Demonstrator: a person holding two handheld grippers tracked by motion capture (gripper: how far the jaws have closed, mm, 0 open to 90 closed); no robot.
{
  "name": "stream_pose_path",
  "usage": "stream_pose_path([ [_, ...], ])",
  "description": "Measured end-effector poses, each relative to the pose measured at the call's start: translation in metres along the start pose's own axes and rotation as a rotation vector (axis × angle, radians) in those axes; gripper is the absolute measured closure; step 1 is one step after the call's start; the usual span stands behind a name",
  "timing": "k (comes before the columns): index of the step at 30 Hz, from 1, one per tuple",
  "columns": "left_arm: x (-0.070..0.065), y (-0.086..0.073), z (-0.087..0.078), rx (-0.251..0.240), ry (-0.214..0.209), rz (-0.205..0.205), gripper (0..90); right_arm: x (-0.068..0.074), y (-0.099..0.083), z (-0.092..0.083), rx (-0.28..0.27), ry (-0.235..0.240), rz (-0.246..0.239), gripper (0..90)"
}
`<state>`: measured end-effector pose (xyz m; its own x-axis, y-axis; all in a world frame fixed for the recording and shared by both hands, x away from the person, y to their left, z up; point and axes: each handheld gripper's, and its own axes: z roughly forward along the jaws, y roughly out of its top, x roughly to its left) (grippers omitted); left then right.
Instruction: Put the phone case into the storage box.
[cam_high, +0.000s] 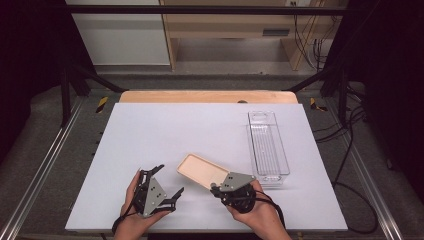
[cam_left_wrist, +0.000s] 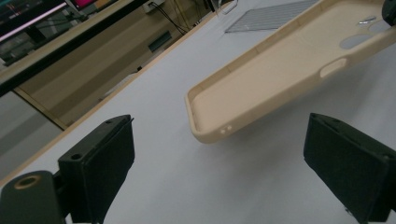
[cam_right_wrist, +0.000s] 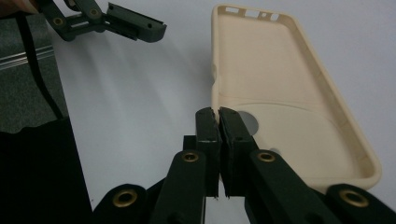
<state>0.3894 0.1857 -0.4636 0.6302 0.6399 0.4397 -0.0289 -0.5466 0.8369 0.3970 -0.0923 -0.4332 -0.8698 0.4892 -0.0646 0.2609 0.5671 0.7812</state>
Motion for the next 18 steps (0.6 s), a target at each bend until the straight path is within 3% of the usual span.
stream_pose_path([
  [11,-0.020,0.006,0.007,0.052,0.069,0.211,16.1,0.006,0.012,-0.009,0.004,0.041,-0.014,87.5],
  [18,-0.018,0.007,0.016,0.058,0.109,0.263,22.7,0.004,0.022,-0.008,0.012,0.058,-0.019,87.5],
])
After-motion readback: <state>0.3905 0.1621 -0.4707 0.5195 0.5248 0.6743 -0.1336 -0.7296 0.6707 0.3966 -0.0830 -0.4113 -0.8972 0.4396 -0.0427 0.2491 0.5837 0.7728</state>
